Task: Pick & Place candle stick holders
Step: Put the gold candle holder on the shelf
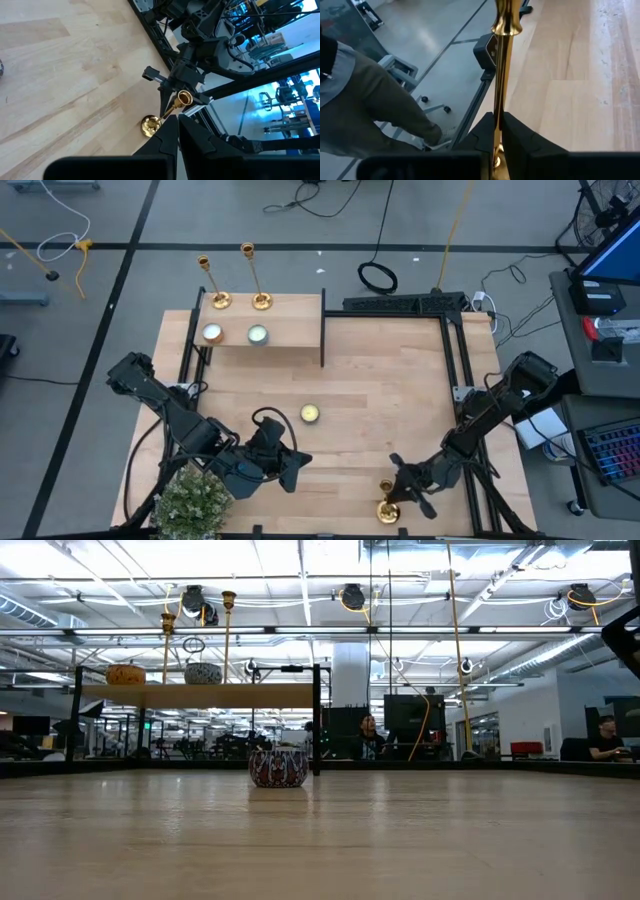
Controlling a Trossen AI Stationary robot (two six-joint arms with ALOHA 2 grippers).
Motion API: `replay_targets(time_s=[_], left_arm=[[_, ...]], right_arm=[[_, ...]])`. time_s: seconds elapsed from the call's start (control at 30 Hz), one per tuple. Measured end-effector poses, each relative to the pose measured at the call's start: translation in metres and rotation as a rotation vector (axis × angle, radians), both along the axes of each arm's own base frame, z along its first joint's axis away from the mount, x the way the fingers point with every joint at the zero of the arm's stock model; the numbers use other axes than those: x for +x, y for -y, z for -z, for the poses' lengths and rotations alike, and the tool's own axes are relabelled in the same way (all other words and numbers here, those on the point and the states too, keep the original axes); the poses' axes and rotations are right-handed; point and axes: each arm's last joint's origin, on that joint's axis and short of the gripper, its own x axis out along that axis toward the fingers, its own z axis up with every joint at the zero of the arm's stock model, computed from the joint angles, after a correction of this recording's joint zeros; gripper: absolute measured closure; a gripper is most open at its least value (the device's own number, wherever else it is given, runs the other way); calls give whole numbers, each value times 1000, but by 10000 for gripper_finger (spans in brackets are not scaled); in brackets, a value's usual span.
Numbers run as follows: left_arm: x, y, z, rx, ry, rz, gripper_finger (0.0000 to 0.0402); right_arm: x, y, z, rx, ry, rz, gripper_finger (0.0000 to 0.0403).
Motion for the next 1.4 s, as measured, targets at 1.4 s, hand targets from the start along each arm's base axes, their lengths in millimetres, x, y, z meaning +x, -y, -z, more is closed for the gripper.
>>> replay_targets(time_s=[1.4], left_arm=[[-18,22,1,69,1,65,383]], right_arm=[[93,43,-72,188,227,4,386]])
